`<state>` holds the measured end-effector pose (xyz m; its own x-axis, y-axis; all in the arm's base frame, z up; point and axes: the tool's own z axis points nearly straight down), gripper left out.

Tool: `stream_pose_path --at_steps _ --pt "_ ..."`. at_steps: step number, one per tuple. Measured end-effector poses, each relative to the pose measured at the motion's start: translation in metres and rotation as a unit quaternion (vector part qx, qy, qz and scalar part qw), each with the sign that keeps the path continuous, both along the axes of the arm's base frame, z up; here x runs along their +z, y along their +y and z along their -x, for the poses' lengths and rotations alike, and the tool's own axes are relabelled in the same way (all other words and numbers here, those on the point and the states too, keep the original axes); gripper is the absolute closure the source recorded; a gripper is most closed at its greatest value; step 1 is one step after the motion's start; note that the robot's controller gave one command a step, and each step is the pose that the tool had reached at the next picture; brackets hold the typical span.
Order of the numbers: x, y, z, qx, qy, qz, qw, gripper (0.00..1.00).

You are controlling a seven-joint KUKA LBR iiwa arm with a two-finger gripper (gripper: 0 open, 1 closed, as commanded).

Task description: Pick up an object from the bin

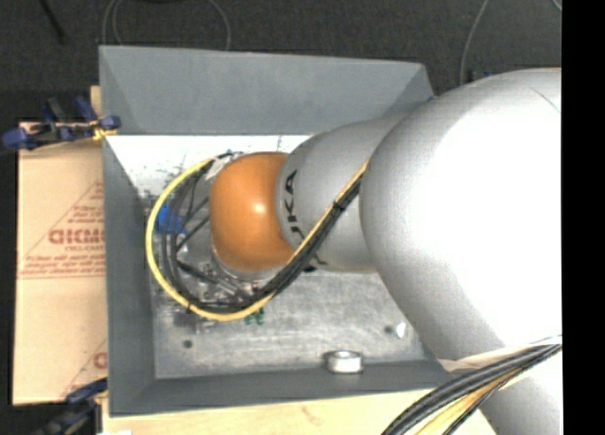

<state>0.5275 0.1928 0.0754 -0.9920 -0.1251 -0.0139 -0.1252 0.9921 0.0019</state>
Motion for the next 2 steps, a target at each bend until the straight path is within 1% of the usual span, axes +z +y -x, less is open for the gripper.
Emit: stream_pose_path --at_steps 1,2 --pt "0.072 -0.007 -0.003 -0.004 0.0024 0.000 1.0000 1.00" --pt "0.170 -0.005 -0.006 0.030 0.0005 0.001 0.9995 1.00"
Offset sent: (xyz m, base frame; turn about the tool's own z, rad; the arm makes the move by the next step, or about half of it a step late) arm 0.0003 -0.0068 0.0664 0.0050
